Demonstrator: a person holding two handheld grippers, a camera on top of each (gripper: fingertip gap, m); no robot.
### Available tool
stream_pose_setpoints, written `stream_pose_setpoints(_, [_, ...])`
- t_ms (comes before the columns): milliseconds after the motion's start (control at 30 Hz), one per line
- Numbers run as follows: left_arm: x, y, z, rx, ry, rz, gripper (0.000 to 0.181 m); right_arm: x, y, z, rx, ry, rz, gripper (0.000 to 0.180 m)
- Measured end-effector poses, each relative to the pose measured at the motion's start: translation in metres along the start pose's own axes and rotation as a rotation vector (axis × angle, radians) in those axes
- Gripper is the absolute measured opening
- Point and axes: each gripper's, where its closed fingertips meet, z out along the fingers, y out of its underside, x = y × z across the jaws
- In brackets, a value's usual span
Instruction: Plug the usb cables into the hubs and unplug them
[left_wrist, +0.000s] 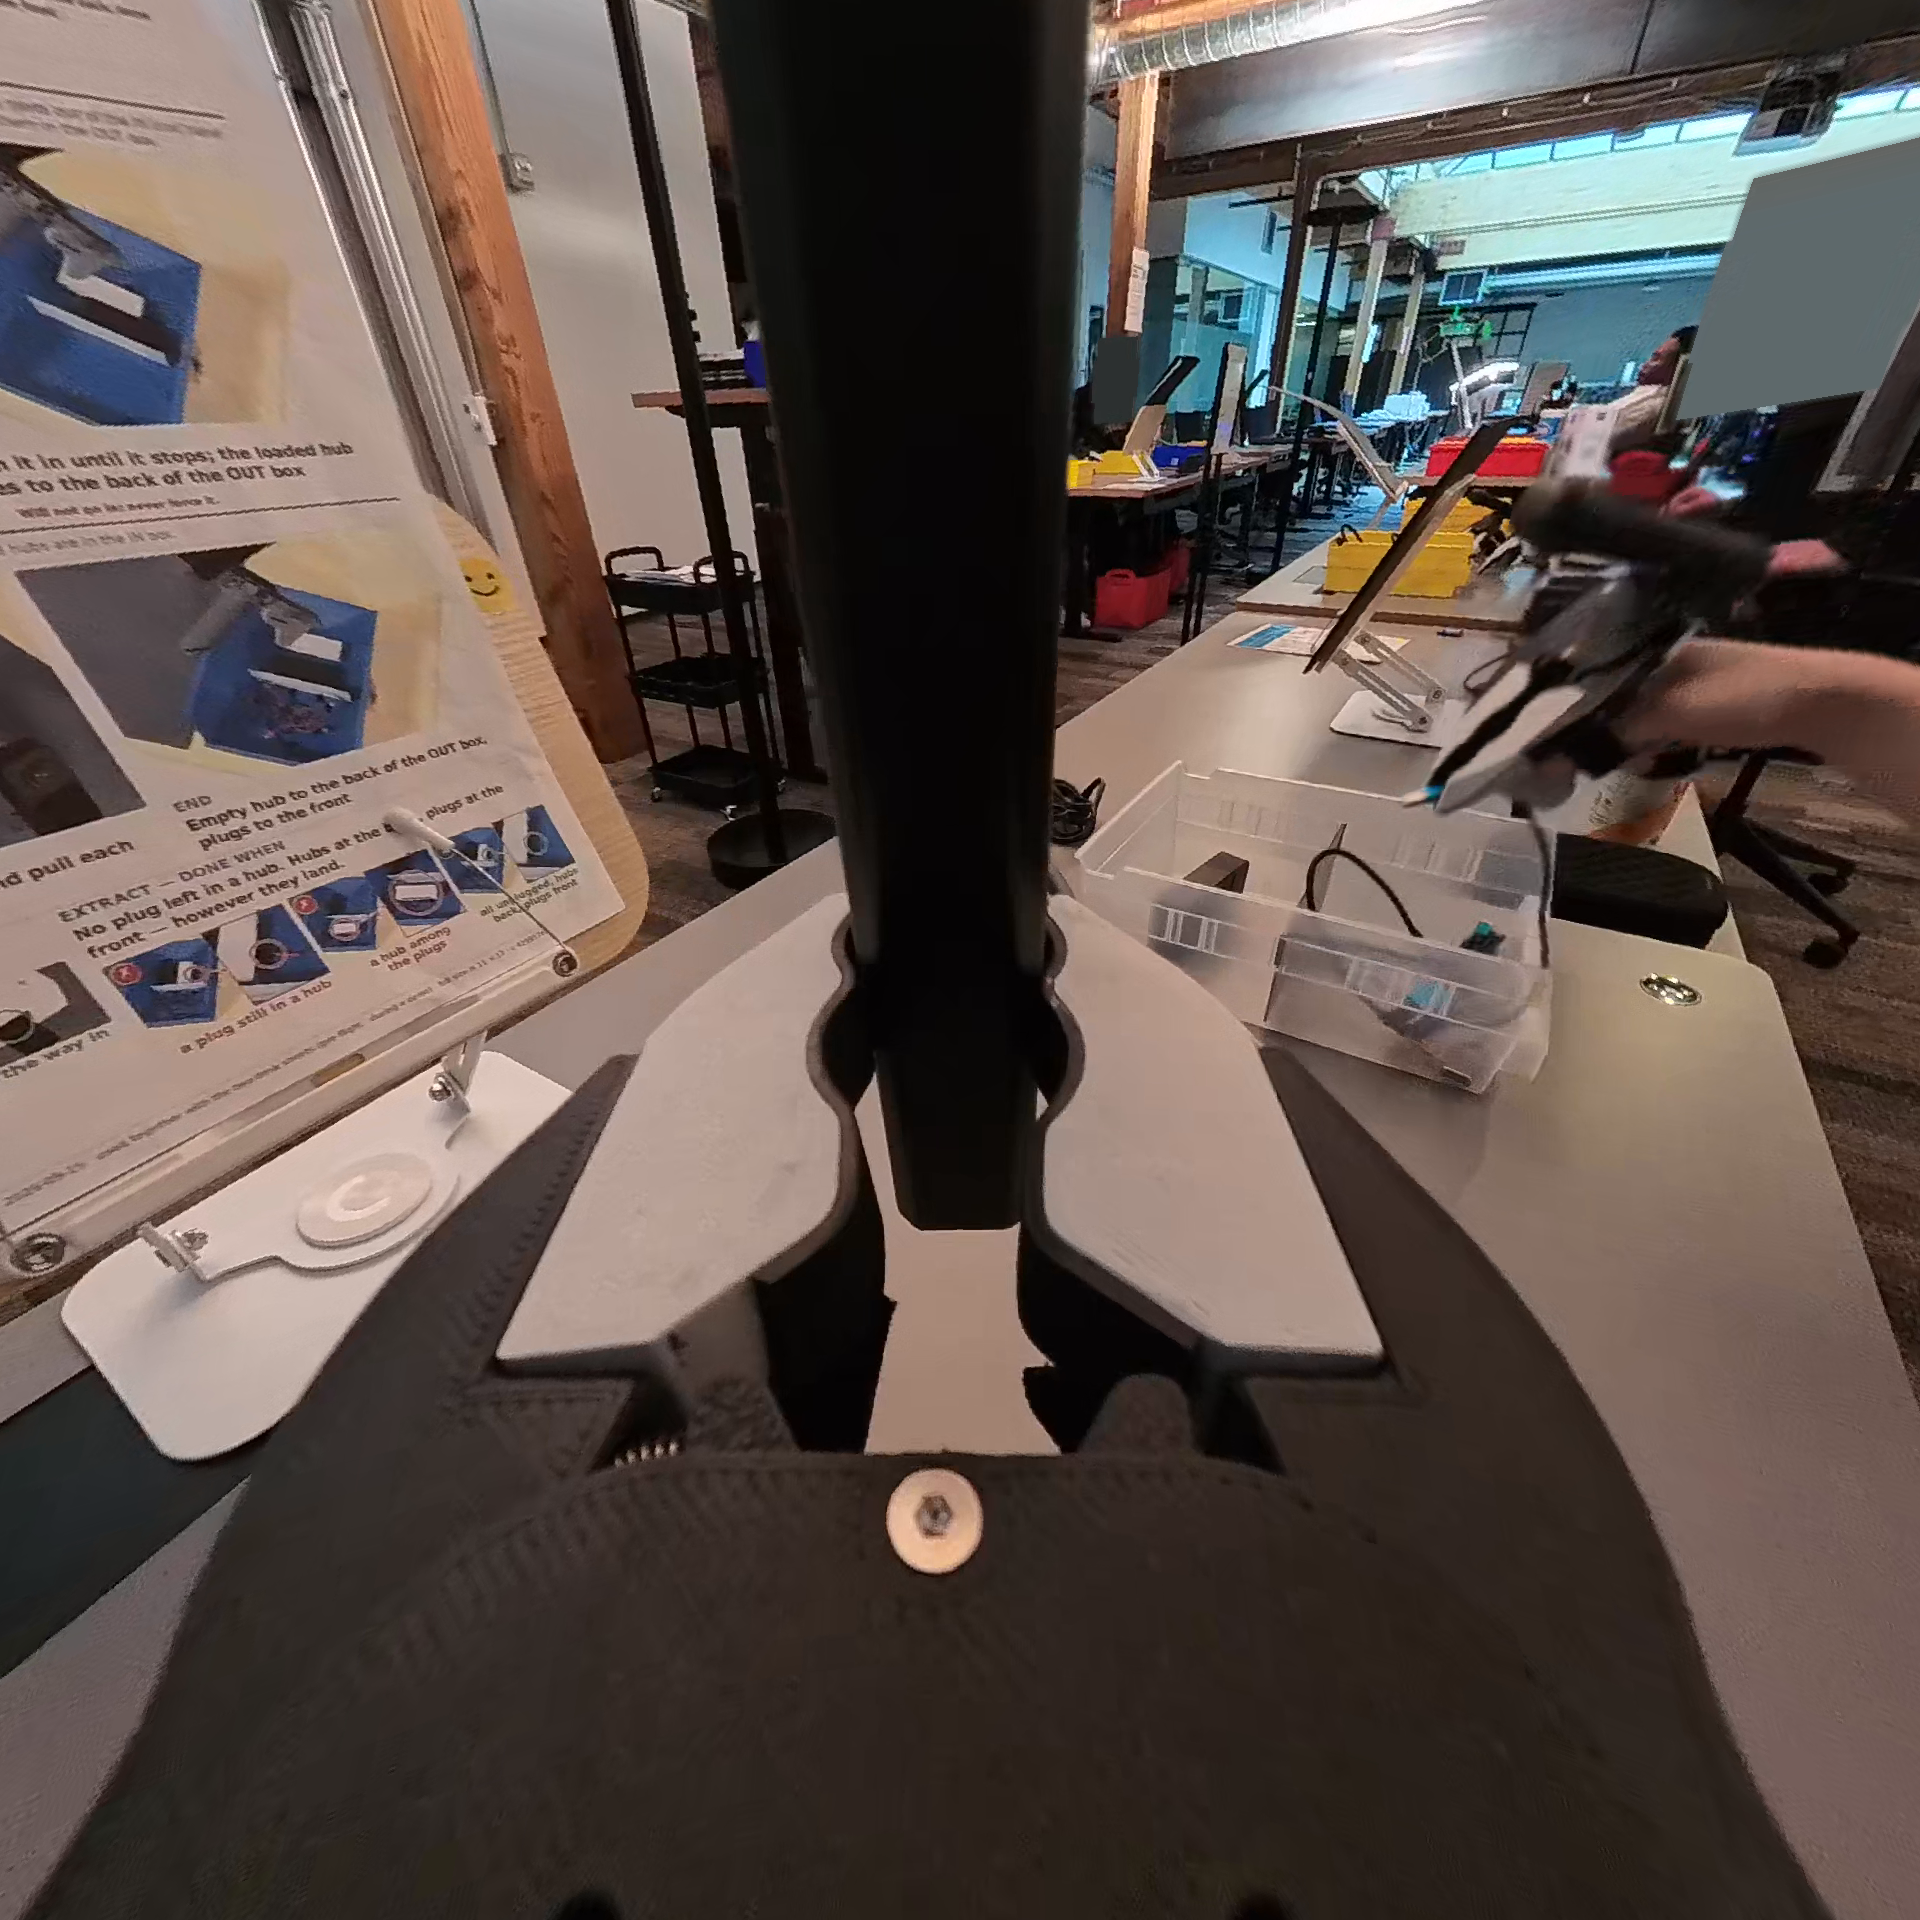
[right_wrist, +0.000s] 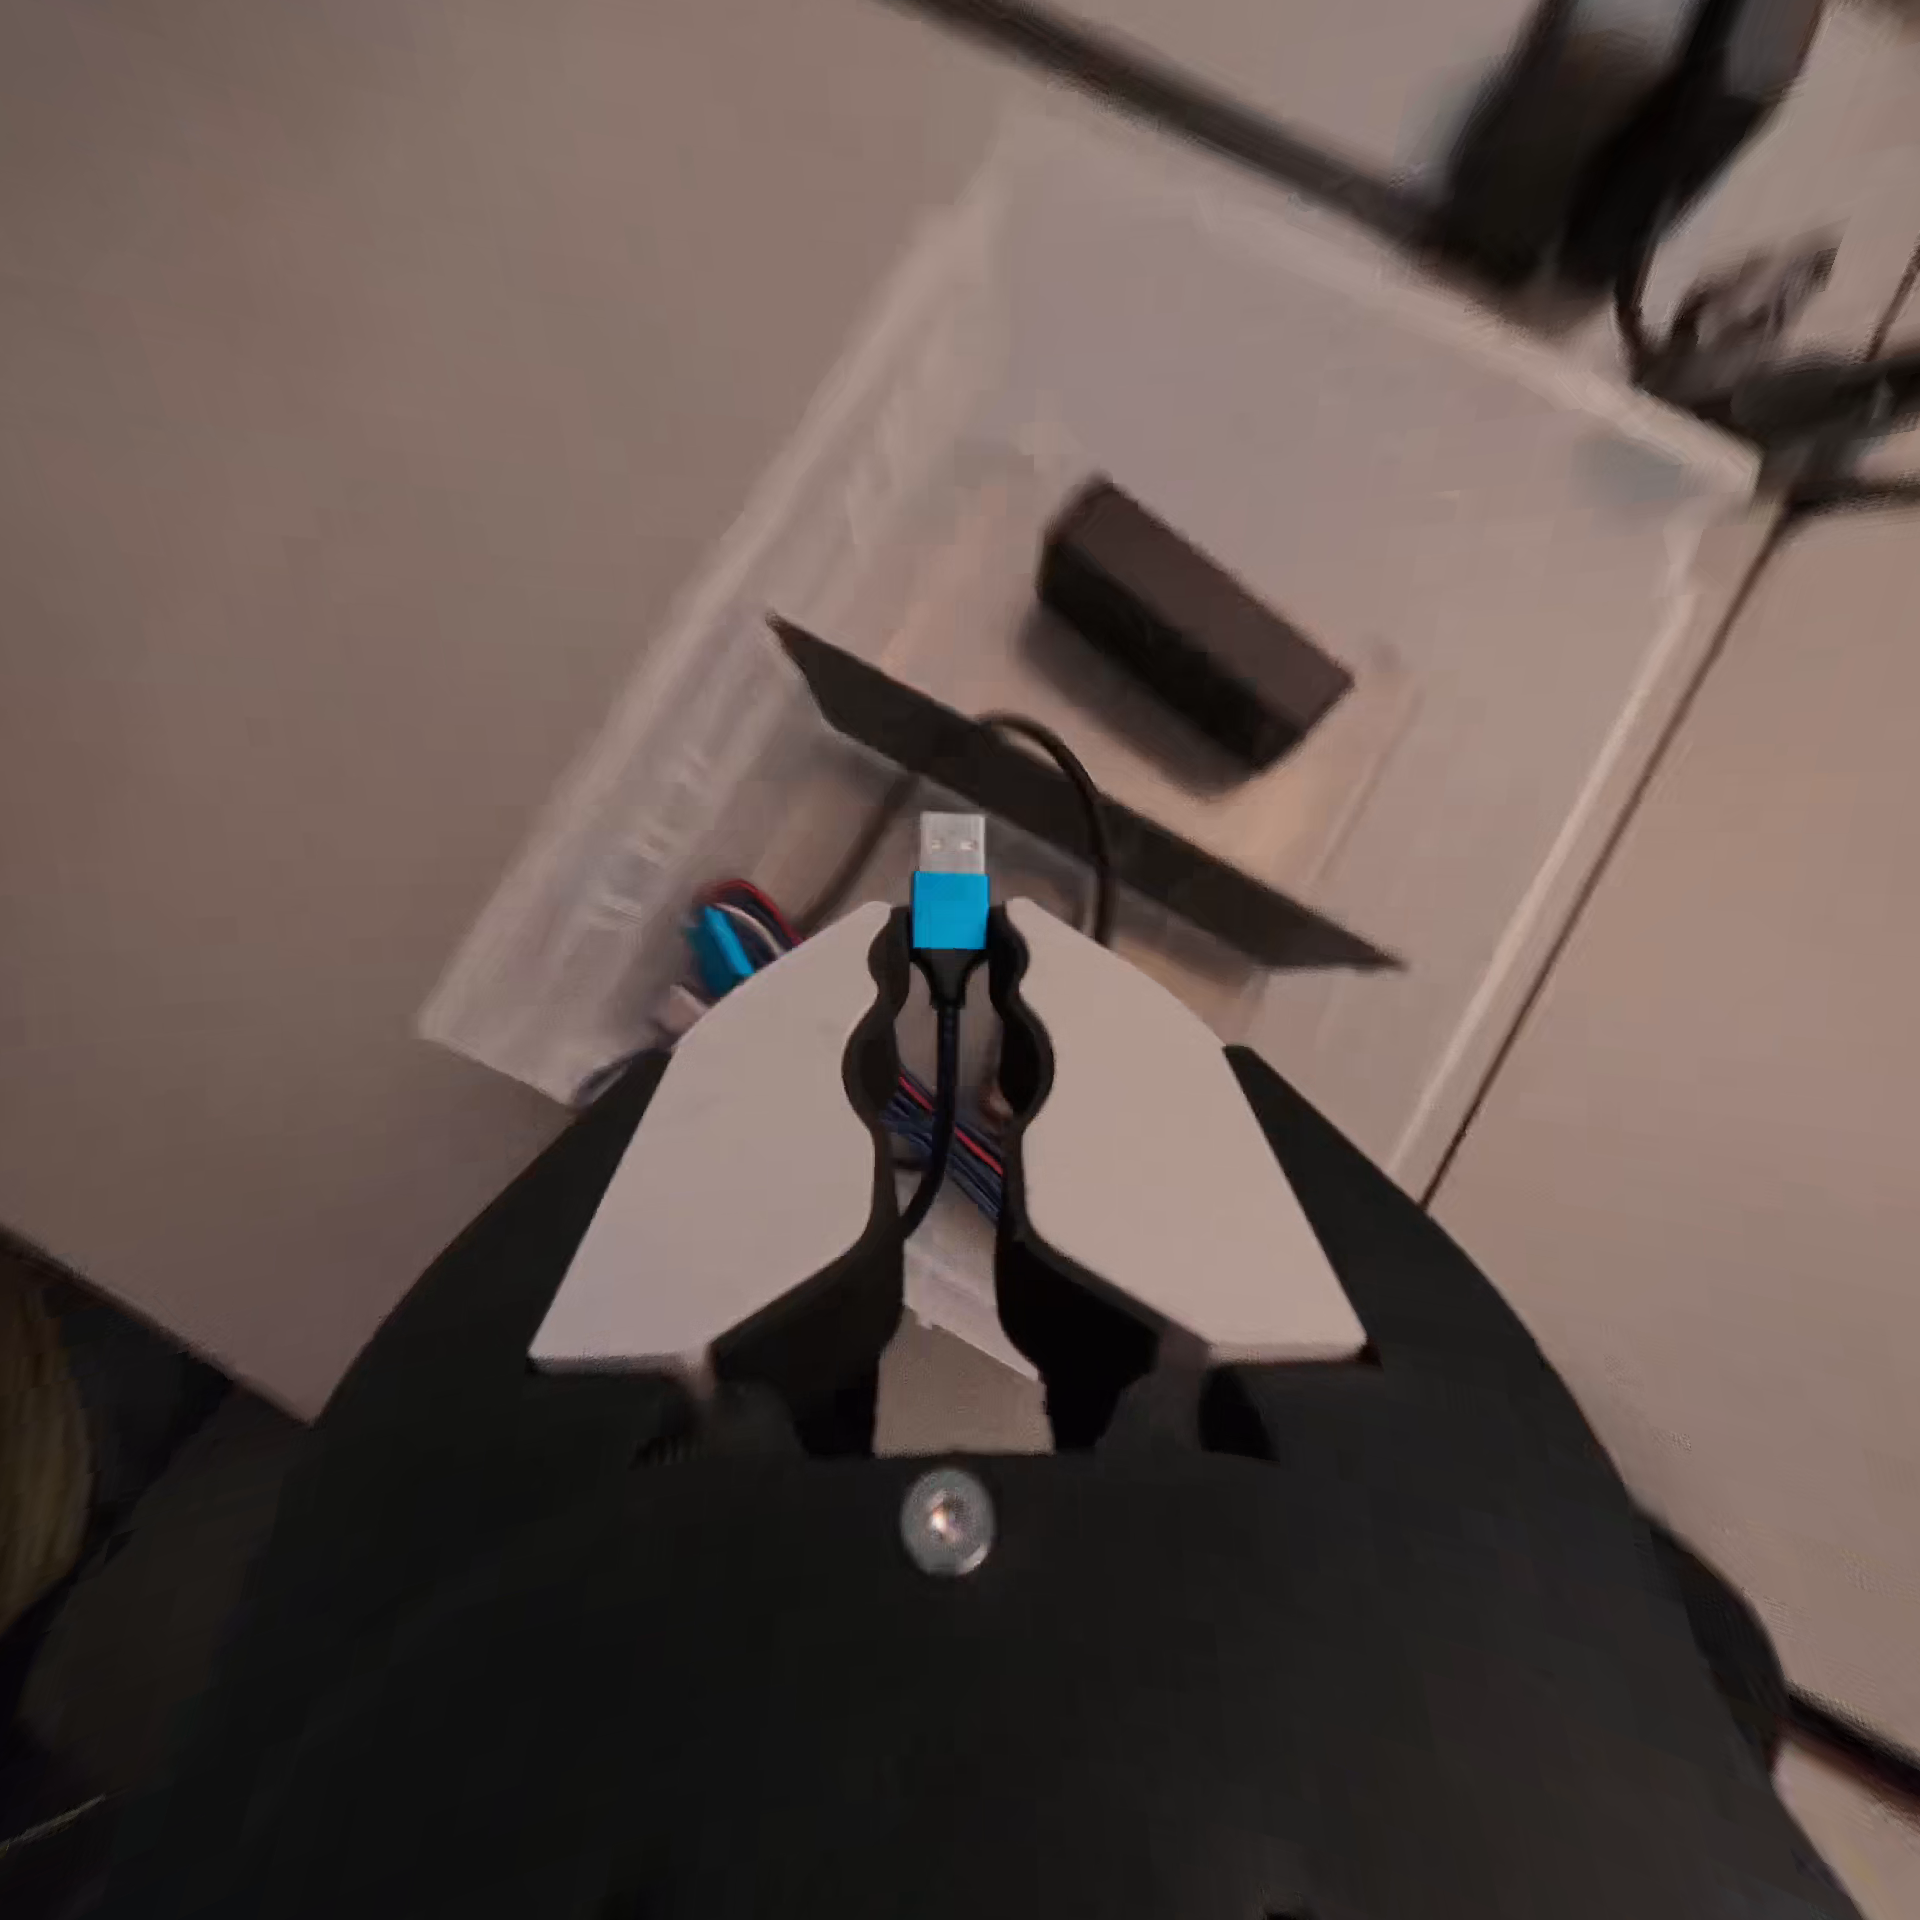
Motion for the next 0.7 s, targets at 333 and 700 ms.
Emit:
stream_pose_setpoints(333, [0.021,0.011,0.013,-0.033,0.160,-0.096,0.026,0.027,-0.045,-0.010,0.121,0.386,-0.152,0.068])
stream_pose_setpoints(700, [0.042,0.027,0.019,-0.123,0.298,-0.124,0.026,-0.289,-0.216,-0.009,0.764,-0.404,-0.446,0.050])
